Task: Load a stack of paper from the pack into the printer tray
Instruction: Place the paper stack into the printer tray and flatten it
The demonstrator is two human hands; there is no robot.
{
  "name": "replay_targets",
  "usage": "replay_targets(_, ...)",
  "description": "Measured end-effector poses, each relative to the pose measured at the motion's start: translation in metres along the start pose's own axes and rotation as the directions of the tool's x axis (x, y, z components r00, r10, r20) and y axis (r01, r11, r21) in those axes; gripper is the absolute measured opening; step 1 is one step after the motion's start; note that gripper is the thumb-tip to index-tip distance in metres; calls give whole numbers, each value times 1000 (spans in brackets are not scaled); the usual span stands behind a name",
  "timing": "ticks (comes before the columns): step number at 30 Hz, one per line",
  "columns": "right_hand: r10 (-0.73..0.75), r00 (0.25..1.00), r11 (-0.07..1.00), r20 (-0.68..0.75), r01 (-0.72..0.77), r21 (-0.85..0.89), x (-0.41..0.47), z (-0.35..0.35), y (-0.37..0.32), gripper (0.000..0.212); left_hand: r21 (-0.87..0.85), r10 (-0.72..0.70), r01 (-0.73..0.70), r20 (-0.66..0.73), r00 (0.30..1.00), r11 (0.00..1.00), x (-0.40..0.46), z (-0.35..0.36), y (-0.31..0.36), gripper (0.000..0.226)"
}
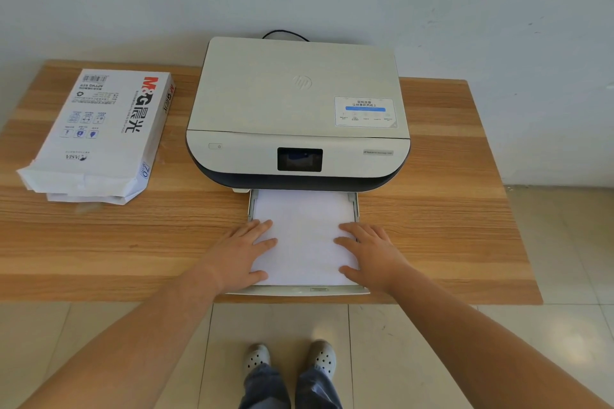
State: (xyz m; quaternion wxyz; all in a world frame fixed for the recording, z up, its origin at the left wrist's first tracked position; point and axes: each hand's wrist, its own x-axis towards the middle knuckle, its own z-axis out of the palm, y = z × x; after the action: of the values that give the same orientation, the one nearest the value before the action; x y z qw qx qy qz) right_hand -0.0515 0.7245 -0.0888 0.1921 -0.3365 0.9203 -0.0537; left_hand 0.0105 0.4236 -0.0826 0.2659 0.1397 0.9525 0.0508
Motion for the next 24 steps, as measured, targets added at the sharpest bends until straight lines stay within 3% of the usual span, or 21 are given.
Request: replay_targets(24,17,999,1000,30,-16,-9,-1,-6,-2,59,-2,11,-11,26,1000,1000,-1,-5,-2,69)
